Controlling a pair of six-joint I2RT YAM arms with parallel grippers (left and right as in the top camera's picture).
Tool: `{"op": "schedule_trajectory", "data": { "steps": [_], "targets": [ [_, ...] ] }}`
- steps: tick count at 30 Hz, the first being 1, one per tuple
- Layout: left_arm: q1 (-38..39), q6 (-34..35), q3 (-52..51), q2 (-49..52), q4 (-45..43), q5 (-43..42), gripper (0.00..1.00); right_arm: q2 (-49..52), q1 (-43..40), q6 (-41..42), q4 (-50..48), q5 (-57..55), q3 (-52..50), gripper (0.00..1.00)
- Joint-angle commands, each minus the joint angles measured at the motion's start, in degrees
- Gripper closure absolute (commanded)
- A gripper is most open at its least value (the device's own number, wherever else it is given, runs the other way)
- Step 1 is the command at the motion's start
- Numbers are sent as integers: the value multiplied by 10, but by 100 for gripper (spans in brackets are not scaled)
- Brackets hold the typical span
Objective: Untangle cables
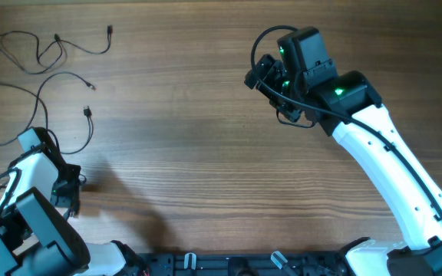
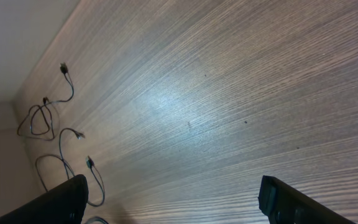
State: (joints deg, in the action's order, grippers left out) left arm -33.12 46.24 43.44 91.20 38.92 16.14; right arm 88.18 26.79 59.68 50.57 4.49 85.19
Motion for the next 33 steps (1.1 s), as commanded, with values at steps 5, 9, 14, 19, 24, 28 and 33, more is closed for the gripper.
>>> {"op": "schedule_trajectory", "data": {
  "steps": [5,9,14,19,24,28,33],
  "targets": [
    [-1,7,-15,5,31,-92,96,9,-1,-10,-4,7,-2,10],
    [-1,5,-15,5,47,-150,96,9,-1,-10,-6,7,-2,10],
    [4,-25,-14,2,50,-157,96,9,-1,-10,-6,7,-2,10],
    [7,-27,12,-54,31,-135,96,9,-1,-10,-4,7,-2,10],
    [-8,-23,80,-90,-26,-132,94,9,-1,-10,-10,7,-2,10],
    [-52,32,81,-79,-53,-21,94,9,-1,-12,-8,7,-2,10],
    [-139,76,81,-9,-85,2,94,9,-1,-13,-3,7,-2,10]
  ]
}}
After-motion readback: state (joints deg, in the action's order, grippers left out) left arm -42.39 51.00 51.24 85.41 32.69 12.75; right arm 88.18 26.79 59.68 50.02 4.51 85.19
